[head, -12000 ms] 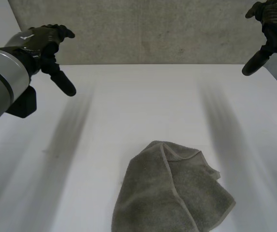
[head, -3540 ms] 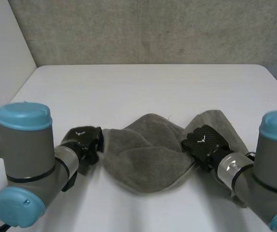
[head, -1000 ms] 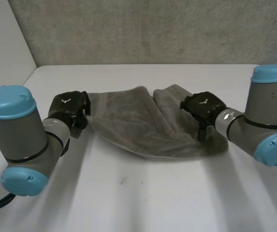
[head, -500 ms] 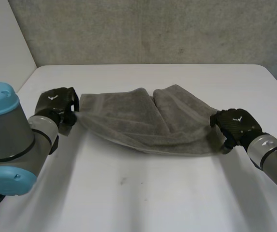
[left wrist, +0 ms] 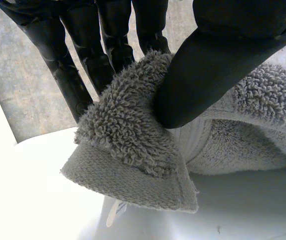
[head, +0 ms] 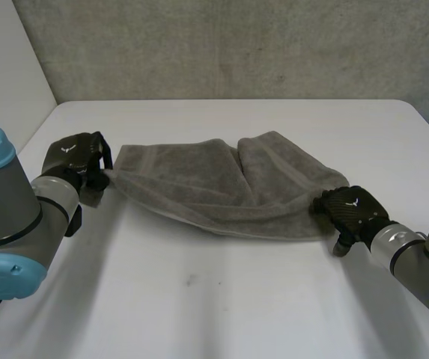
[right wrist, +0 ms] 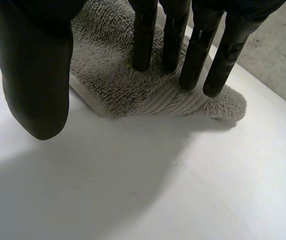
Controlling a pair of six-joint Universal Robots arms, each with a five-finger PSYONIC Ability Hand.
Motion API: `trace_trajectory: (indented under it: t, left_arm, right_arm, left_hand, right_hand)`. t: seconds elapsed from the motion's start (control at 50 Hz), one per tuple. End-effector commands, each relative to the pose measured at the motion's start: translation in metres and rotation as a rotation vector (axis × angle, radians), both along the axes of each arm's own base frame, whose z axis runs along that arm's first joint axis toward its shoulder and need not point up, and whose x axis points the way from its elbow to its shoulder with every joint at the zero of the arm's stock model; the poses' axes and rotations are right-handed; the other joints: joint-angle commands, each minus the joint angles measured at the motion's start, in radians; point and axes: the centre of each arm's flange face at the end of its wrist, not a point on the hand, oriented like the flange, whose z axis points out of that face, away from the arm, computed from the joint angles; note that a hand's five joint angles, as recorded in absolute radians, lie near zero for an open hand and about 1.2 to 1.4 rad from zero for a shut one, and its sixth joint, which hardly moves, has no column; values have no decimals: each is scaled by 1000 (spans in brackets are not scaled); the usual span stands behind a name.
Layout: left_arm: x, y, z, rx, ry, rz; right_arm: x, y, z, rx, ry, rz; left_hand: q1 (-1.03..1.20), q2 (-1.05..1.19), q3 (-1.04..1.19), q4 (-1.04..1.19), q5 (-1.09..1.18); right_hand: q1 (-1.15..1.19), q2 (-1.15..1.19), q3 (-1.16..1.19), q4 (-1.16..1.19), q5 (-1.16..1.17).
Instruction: Fold the towel.
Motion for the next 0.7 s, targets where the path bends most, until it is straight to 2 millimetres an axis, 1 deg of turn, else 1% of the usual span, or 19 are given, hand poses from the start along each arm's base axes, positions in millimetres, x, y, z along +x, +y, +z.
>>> trace_trajectory:
  t: [0.02, 0.2, 0.42, 0.7]
  left_arm:
    - [0, 0, 0, 1, -1, 0]
    - [0, 1, -1, 4, -2, 0]
    - [0, 1, -2, 6, -2, -2]
    - [0, 1, -2, 6, -2, 0]
  right_arm:
    - [1, -2, -1, -11, -3, -1]
    - [1, -7, -4, -8, -2, -2]
    - [2, -14, -6, -17, -4, -4]
    - [10, -17, -8, -25, -3, 14]
  left_hand:
    - [211, 179, 179, 178, 205]
    - [211, 179, 179, 178, 205]
    - [211, 179, 179, 178, 205]
    - [211, 179, 179, 178, 205]
  right_hand:
    - [-13, -15, -18, -14, 14]
    - [-1, -3, -6, -2, 26]
    - [87, 85, 82, 86, 114]
    - [166, 165, 161, 165, 193]
